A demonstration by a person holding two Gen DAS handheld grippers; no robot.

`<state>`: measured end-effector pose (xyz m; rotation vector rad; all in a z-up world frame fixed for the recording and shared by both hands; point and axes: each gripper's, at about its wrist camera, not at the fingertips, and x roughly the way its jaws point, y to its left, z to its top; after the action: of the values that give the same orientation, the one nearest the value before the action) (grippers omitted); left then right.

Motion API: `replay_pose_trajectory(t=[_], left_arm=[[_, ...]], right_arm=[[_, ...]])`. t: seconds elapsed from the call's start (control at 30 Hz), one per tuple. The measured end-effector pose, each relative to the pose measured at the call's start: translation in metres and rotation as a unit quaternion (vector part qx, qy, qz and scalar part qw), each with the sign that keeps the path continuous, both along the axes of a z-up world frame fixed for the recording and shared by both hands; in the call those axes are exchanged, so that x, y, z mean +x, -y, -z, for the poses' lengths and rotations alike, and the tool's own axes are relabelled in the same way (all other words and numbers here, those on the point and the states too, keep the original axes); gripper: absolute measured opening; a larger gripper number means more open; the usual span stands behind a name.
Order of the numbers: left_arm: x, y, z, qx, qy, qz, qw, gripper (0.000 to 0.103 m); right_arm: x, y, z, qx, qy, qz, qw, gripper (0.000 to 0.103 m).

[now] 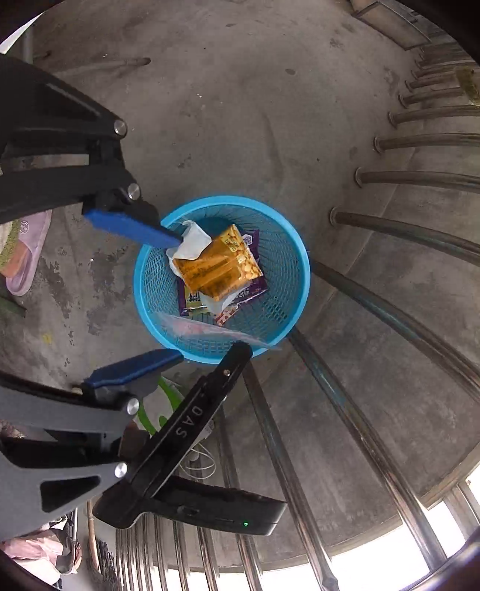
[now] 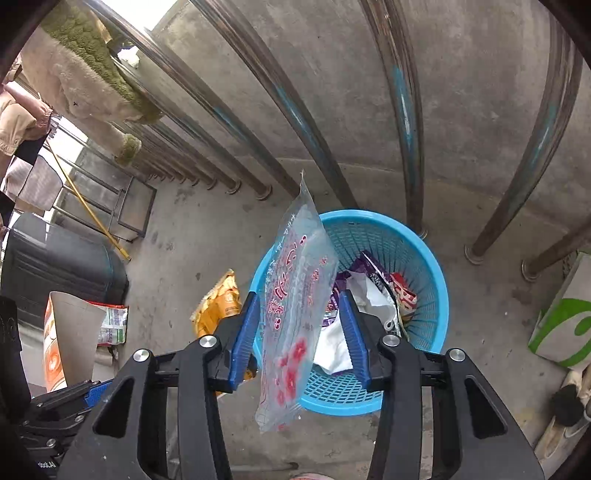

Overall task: Collect trash
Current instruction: 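Carry the snack bag and clear packet to the blue wastebasket and open both tools, then move both tools back from the wastebasket to the table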

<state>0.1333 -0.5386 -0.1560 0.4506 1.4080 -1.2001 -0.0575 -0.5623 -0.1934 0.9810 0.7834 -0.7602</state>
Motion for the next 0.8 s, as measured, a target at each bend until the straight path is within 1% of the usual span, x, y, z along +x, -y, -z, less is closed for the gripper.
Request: replay_pose_trajectory(t=[0.07,0.1,0.13,0.2,0.23,0.3,0.33,0.4,0.43,0.5,0.53,0.57,0.6,0.63,0.67,0.7,0.8], left_arm=[[0.002,0.0,0.002,0.0,-0.012,-0.009,0.9999,0.06],[0.004,-0.003,-0.001,-0.009,-0.028,-0.02,0.9994,0.064],[0.004,-0.005,-0.002,-0.012,-0.03,-0.021,0.9993,0.065],[0.001,-0.004,-0.014,-0.026,-0.024,-0.024,0.9991,0.07],[0.001,-0.006,-0.024,-0.035,-0.011,-0.022,0.9991,0.072],[0.001,-0.012,-0.034,-0.047,0.005,-0.02,0.9987,0.077],[0.0,-0.017,-0.045,-0.058,0.017,-0.019,0.998,0.079],[0.0,-0.025,-0.062,-0.071,0.033,-0.021,0.9967,0.084],[-0.003,-0.035,-0.077,-0.083,0.046,-0.022,0.9953,0.087],[-0.007,-0.046,-0.094,-0.098,0.059,-0.025,0.9931,0.091],[-0.009,-0.053,-0.106,-0.108,0.067,-0.03,0.9914,0.092],[-0.008,-0.075,-0.124,-0.119,0.085,-0.036,0.9886,0.092],[-0.009,-0.08,-0.129,-0.122,0.09,-0.036,0.9878,0.092],[-0.012,-0.097,-0.143,-0.124,0.105,-0.027,0.9863,0.092],[-0.013,-0.107,-0.149,-0.126,0.112,-0.022,0.9855,0.092],[-0.016,-0.128,-0.16,-0.128,0.125,-0.023,0.9836,0.092],[-0.018,-0.17,-0.176,-0.137,0.15,-0.039,0.9784,0.092]], right_arm=[[-0.002,0.003,0.012,0.009,-0.017,0.007,1.0,0.056],[-0.004,0.003,0.015,0.013,-0.022,0.01,1.0,0.057],[-0.007,0.002,0.015,0.014,-0.016,0.011,1.0,0.057],[-0.008,-0.002,0.011,0.003,-0.007,0.011,1.0,0.062],[-0.008,-0.005,0.006,-0.006,-0.005,0.01,1.0,0.062],[-0.007,-0.007,0.0,-0.015,-0.001,0.007,1.0,0.062],[-0.006,-0.005,-0.003,-0.019,0.002,0.007,1.0,0.063],[-0.003,-0.009,-0.015,-0.031,0.008,0.006,0.999,0.063],[0.0,-0.01,-0.023,-0.042,0.011,0.006,0.999,0.063],[0.001,-0.016,-0.043,-0.073,0.017,0.005,0.997,0.069],[0.002,-0.021,-0.055,-0.092,0.02,0.007,0.996,0.07],[0.003,-0.026,-0.067,-0.111,0.023,0.007,0.994,0.073],[0.004,-0.031,-0.08,-0.131,0.027,0.006,0.991,0.077],[0.006,-0.037,-0.092,-0.149,0.031,-0.001,0.988,0.078],[0.008,-0.043,-0.103,-0.165,0.035,-0.01,0.986,0.08],[0.01,-0.049,-0.113,-0.182,0.037,-0.017,0.983,0.081],[0.017,-0.069,-0.136,-0.215,0.045,-0.035,0.975,0.083]])
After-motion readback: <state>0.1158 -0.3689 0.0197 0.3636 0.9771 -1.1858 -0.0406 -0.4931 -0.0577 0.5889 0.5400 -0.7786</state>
